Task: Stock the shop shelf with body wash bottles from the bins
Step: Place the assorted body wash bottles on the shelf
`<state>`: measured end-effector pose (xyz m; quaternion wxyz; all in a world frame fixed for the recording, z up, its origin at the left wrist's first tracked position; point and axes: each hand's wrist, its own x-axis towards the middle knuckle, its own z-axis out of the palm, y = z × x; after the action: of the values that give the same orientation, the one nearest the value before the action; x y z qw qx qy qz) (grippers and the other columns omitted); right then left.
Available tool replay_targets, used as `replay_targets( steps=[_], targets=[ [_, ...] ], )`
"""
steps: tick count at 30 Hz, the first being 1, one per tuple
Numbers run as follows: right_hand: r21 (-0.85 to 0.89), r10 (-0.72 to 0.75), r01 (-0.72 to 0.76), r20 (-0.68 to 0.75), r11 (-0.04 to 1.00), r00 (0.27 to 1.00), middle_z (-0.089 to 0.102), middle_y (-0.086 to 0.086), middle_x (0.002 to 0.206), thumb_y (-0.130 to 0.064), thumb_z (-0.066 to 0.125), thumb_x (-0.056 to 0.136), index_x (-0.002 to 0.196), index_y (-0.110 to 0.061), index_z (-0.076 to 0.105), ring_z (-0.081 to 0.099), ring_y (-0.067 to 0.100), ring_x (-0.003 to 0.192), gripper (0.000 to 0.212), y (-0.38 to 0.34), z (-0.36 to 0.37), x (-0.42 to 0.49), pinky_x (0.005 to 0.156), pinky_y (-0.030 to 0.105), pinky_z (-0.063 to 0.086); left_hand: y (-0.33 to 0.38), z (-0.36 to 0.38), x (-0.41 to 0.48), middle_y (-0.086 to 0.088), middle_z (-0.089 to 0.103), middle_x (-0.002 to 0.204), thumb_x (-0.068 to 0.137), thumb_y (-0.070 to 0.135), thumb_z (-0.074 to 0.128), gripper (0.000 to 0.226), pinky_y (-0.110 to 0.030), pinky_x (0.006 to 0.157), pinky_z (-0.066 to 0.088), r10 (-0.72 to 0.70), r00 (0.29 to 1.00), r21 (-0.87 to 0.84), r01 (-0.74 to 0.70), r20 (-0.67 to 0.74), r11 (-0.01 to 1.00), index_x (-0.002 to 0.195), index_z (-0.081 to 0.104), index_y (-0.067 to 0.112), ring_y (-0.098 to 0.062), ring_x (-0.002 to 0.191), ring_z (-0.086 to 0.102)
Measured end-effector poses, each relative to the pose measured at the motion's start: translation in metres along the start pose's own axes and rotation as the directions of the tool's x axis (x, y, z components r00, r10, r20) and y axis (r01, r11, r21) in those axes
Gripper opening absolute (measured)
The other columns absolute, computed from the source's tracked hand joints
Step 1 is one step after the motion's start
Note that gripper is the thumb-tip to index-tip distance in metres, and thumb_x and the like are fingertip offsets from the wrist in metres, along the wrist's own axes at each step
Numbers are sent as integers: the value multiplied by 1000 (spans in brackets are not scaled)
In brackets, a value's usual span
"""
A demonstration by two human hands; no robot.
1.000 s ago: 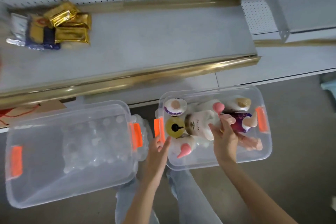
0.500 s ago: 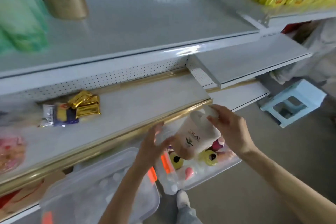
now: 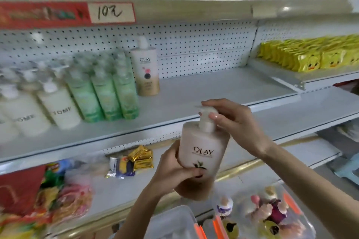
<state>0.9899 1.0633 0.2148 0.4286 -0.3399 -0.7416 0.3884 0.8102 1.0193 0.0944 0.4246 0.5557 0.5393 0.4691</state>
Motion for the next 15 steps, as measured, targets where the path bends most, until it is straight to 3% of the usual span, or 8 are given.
replay_targets(
  steps=[3,7,10,15],
  targets=[
    [111,-12,4,69,994,998,71,-9,94,-24,64,85,115,-25,62,65,1,88,30,-7,-3,25,76,15,49,17,-11,8,7,71,98,39,33,92,71,-47,81,56,1,989,-24,-4,-147,1000,102,59,31,-15,95,67],
    [192,74,-103,155,976,985,68,-5,114,-23,76,78,122,-20,56,64,9,105,49,16,0,46,81,21,51,43,-24,31,4,73,95,38,29,87,70,-40,83,55,-4,956,-78,-20,-293,997,100,57,22,-15,93,68],
    [199,116,-164,233,966,966,70,-3,109,-17,77,78,117,-20,57,66,13,103,43,30,12,70,79,24,54,60,-31,55,3,73,95,42,19,88,67,-31,77,56,7,920,-97,-49,-391,994,101,58,24,-15,92,68],
    [209,46,-101,251,973,967,71,-5,101,-13,78,77,109,-26,58,66,9,95,40,35,27,121,81,22,53,68,-45,89,3,72,100,54,3,88,71,-21,74,54,16,876,-103,-74,-481,992,114,56,23,-11,94,67]
  ],
)
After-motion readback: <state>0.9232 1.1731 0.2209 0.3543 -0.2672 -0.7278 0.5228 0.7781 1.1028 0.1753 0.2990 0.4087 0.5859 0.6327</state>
